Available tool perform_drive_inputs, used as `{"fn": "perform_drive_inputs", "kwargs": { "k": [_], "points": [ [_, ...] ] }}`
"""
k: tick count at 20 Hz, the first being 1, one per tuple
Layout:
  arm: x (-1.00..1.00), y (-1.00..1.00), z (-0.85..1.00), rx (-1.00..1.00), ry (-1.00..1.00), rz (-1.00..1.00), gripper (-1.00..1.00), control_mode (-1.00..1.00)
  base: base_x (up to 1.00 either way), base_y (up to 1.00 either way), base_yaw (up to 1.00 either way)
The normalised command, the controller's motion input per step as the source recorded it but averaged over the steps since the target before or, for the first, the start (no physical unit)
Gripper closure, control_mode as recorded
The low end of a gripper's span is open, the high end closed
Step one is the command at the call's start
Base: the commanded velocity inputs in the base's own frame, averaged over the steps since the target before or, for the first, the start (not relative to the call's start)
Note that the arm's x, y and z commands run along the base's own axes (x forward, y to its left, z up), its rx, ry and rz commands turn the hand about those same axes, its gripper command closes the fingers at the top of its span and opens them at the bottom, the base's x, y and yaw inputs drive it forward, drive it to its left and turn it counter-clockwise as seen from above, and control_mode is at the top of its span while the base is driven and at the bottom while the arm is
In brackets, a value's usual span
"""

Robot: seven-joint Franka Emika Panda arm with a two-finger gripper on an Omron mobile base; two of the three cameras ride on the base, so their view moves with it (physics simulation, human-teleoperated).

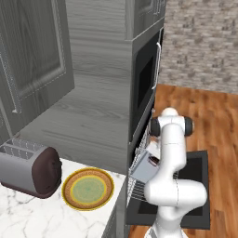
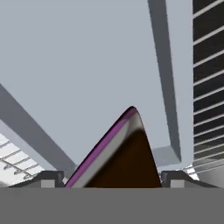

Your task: Take the baked cake out of the oven and place it on the plate for cooling. Then close the oven door.

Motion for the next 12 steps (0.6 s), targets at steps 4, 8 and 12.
{"fn": "perform_drive_inputs", "kwargs": {
  "k": [4, 8, 12],
  "points": [
    [-1.0, 0.0, 1.0, 0.02, -0.04, -0.13, 1.0, -1.0, 0.0, 0.0, 0.0],
    [-1.0, 0.0, 1.0, 0.0, -0.05, -0.1, 1.0, -1.0, 0.0, 0.0, 0.0],
    [-1.0, 0.01, 1.0, 0.0, -0.09, -0.06, 1.0, -1.0, 0.0, 0.0, 0.0]
  ]
}}
